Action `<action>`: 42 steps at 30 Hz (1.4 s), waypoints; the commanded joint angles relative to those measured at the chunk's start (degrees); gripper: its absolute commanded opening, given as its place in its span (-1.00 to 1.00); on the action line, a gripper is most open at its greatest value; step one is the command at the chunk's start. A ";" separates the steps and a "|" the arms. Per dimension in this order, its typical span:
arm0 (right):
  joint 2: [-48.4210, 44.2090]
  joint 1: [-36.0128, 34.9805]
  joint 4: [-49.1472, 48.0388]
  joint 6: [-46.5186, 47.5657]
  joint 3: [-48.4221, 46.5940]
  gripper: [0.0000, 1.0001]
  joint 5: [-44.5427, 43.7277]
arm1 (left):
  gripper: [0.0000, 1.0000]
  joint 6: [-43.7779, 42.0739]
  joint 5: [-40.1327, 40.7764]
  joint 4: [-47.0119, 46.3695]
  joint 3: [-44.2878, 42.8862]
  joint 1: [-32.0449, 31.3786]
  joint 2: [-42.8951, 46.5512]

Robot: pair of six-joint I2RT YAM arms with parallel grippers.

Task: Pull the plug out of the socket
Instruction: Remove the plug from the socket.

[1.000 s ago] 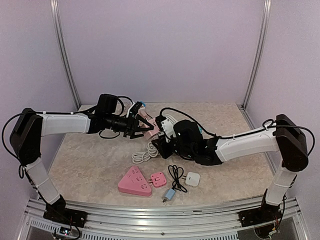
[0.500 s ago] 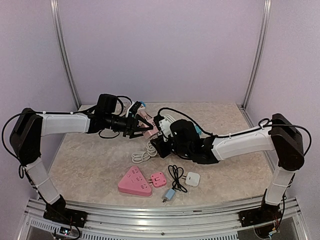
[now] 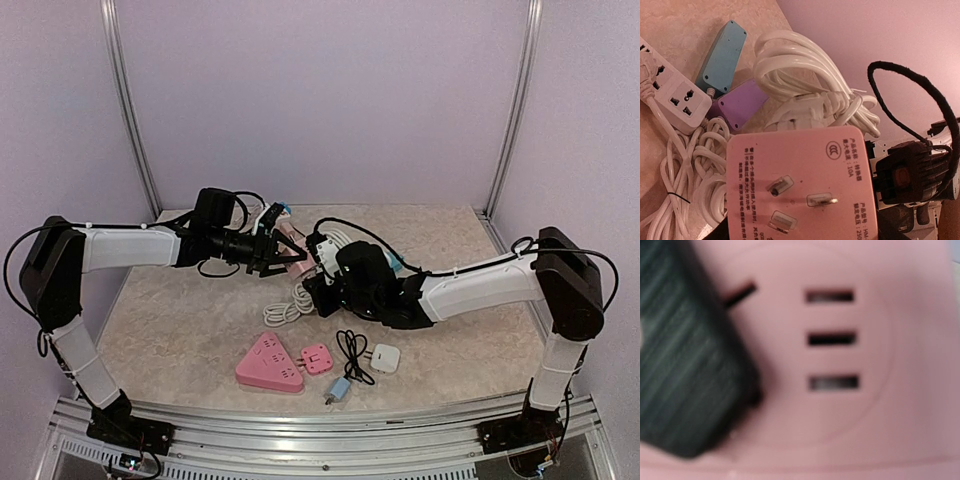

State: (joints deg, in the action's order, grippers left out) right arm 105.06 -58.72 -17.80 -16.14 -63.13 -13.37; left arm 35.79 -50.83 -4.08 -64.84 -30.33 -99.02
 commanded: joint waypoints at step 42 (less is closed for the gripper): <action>-4.08 0.42 3.27 -7.71 -0.90 -1.00 -5.66 | -0.67 -3.35 2.35 -2.45 0.33 -0.09 4.69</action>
State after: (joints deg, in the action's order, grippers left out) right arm 101.34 -58.89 -16.36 -18.17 -61.12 -12.84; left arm 34.46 -50.35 -3.05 -65.14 -31.48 -97.73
